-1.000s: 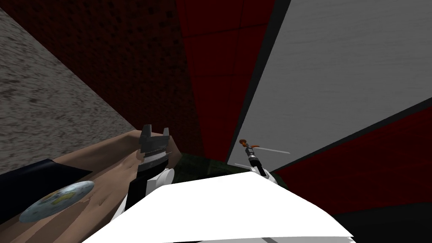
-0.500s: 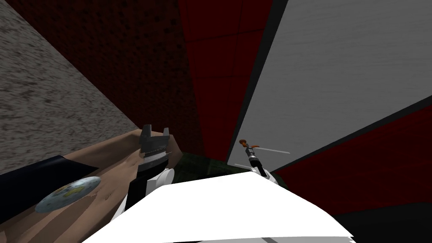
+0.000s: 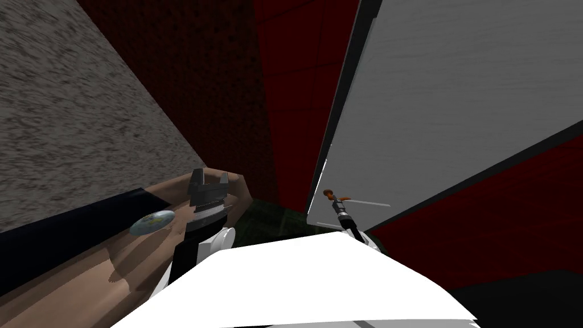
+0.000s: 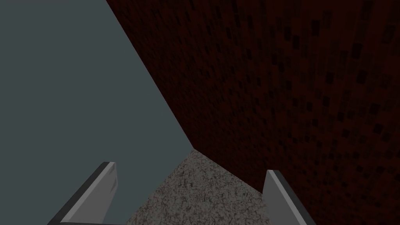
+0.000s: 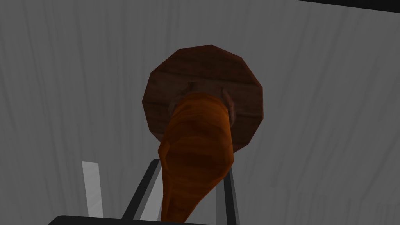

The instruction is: Pull the door open

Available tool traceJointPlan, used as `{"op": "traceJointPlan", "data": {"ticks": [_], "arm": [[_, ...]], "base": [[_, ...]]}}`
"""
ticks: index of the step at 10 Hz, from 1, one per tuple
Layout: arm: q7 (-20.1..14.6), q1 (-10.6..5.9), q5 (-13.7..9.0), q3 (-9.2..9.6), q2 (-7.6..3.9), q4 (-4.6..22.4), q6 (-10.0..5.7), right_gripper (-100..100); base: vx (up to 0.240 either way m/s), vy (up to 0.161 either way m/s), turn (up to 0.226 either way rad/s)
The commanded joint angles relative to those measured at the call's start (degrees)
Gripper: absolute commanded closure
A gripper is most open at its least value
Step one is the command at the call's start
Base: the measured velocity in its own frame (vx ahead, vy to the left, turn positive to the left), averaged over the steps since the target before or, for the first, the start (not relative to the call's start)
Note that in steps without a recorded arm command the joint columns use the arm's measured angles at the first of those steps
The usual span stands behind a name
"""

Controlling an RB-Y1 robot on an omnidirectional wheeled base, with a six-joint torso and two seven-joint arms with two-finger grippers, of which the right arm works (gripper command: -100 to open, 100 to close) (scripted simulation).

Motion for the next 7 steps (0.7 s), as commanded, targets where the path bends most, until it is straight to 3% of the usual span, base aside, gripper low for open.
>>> {"op": "traceJointPlan", "data": {"ticks": [1, 3, 4, 7], "arm": [[-1.40, 0.99, 0.32, 1.01, -1.16, -0.31, -1.27, 100], [-2.42, 1.76, 0.55, 1.80, -2.01, -0.52, -2.06, 100], [-2.11, 1.54, 0.48, 1.63, -1.66, -0.49, -1.58, 100], [-4.14, 3.71, 0.87, 3.09, -3.41, -0.37, -4.52, 100]], "base": [[-0.232, -0.066, 0.167], [-0.233, -0.037, 0.118], [-0.094, -0.004, 0.016], [-0.204, -0.056, 0.159]]}}
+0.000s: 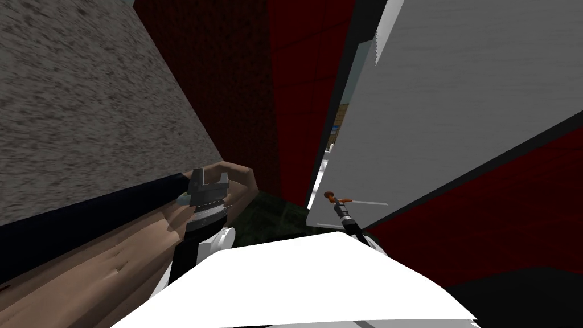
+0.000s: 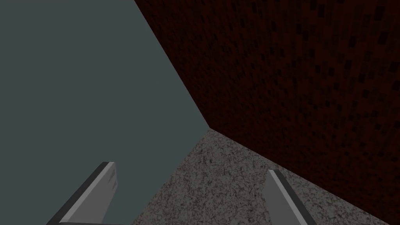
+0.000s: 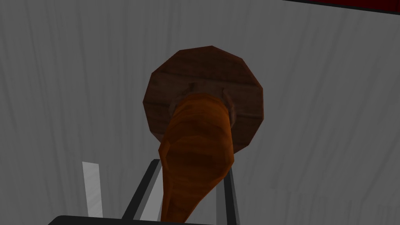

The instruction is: Pull the door open

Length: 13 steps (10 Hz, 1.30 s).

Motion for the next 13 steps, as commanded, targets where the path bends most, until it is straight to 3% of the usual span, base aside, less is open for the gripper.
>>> {"op": "traceJointPlan", "data": {"ticks": [1, 5, 6, 7, 13], "arm": [[-0.92, 1.22, 0.21, 0.68, -0.93, -0.36, -1.32, 100], [-3.20, 3.65, 0.63, 2.24, -3.15, -0.33, -4.89, 100], [-2.92, 3.28, 0.66, 2.31, -2.66, -0.15, -4.35, 100], [-3.73, 4.19, 0.74, 2.85, -3.41, 0.53, -6.25, 100], [-5.66, 6.42, 0.85, 3.95, -5.75, 2.26, -11.41, 100]], "base": [[-0.249, -0.071, 0.150], [-0.232, -0.059, 0.150], [-0.111, -0.008, 0.023], [-0.159, -0.057, 0.200], [-0.195, -0.055, 0.139]]}}
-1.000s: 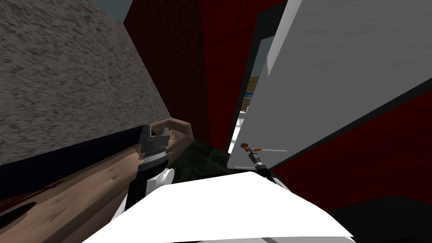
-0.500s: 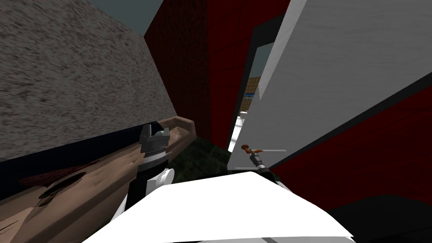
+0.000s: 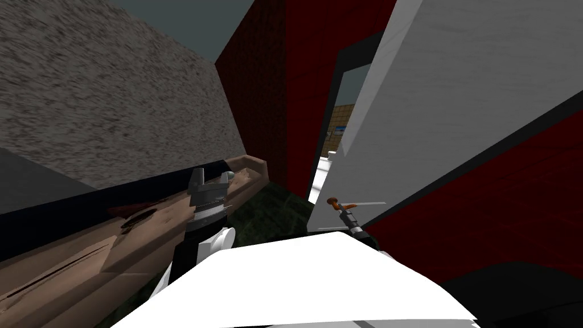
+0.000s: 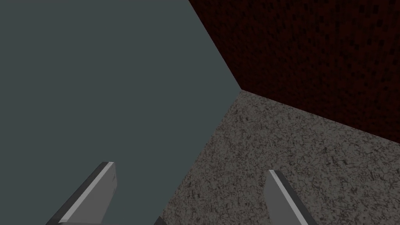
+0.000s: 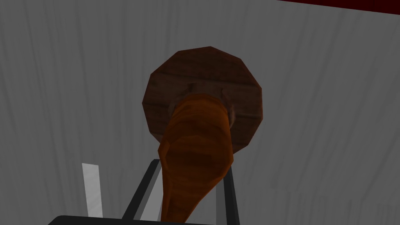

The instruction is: Pull the door open

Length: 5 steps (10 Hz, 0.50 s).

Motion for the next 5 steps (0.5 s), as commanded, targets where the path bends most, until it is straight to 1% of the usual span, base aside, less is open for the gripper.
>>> {"op": "traceJointPlan", "data": {"ticks": [1, 2, 3, 4, 5], "arm": [[-0.55, 0.74, -0.08, 0.02, -0.89, 0.29, -1.60, 100], [-0.88, 1.13, -0.06, 0.21, -1.30, 0.59, -2.49, 100], [-0.76, 0.75, 0.07, 0.46, -0.78, 0.70, -1.95, 100], [-1.17, 1.14, 0.19, 0.81, -1.10, 1.45, -3.33, 100], [-1.34, 1.30, 0.21, 0.89, -1.34, 1.78, -3.97, 100]], "base": [[-0.223, -0.063, 0.156], [-0.197, -0.072, 0.146], [-0.076, -0.026, 0.036], [-0.151, -0.036, 0.190], [-0.250, -0.086, 0.202]]}}
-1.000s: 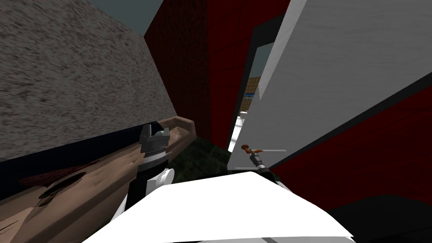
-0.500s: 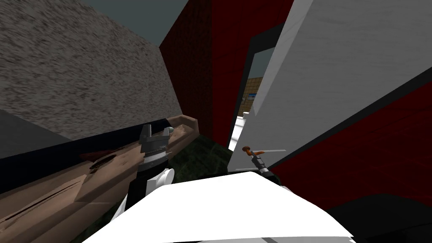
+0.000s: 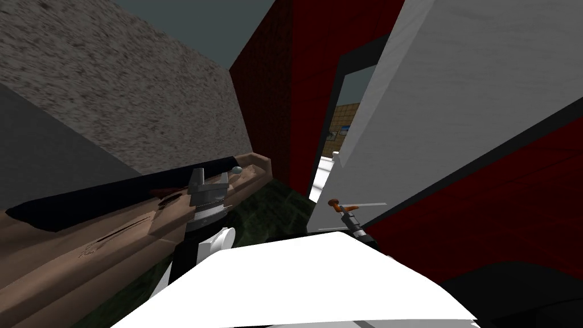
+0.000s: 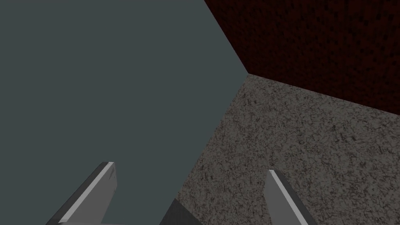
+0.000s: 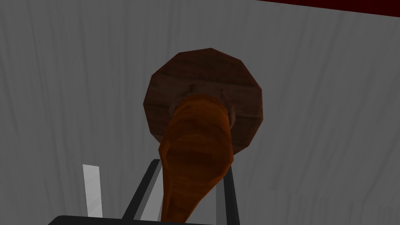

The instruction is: Pull the door open

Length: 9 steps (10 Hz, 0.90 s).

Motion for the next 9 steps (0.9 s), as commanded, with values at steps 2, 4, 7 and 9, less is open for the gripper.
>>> {"op": "traceJointPlan", "data": {"ticks": [2, 4, 7, 9], "arm": [[-0.44, 0.70, 0.09, 0.22, -0.75, 0.88, -1.99, 100], [-0.86, 1.08, 0.14, 0.40, -1.32, 1.68, -3.52, 100], [-1.38, 1.58, 0.20, 0.65, -2.06, 2.70, -5.49, 100], [-1.50, 1.82, 0.40, 1.08, -1.81, 2.29, -5.13, 100]], "base": [[-0.222, -0.056, 0.150], [-0.202, -0.052, 0.162], [-0.199, -0.064, 0.140], [-0.108, -0.023, 0.079]]}}
